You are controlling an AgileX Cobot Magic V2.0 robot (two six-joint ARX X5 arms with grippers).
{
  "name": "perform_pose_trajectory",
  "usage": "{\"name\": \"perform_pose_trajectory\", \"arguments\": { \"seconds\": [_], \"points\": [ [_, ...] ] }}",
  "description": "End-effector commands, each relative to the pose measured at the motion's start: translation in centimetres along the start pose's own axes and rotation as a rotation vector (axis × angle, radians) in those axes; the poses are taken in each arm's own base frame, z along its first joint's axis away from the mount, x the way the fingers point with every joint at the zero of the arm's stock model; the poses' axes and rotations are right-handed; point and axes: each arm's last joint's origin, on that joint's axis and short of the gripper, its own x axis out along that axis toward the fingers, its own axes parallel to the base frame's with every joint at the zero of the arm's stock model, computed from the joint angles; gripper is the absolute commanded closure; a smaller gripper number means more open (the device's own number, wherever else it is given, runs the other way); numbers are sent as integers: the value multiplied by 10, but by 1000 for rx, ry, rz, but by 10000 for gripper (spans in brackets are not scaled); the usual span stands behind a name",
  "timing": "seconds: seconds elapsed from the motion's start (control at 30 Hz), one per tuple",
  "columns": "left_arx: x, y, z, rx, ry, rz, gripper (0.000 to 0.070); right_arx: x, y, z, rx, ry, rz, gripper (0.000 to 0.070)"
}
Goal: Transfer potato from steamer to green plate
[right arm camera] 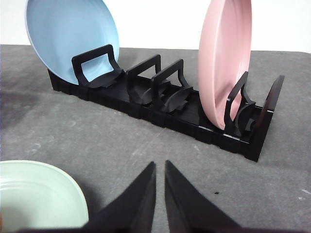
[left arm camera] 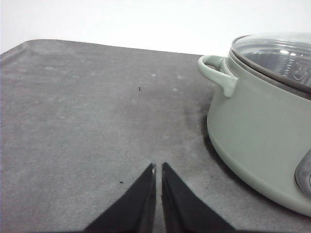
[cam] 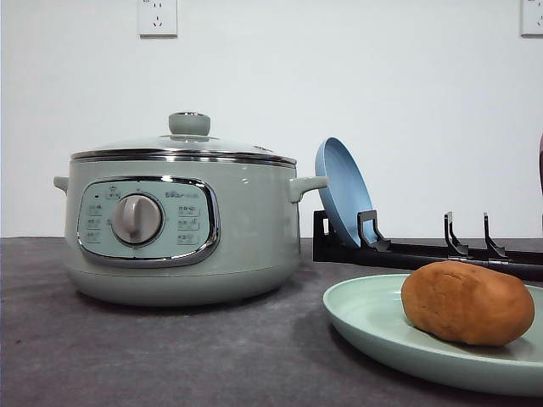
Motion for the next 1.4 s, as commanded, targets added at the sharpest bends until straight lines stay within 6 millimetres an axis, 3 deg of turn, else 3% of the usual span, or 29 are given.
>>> {"name": "perform_pose_trajectory", "arguments": {
  "seconds": [0.0, 1.37],
  "points": [
    [2, 1, -7, 8, 25, 5, 683, 0, 0, 0, -8, -5, 1, 679],
    [2, 1, -7, 8, 25, 5, 683, 0, 0, 0, -8, -5, 1, 679]
  ]
}}
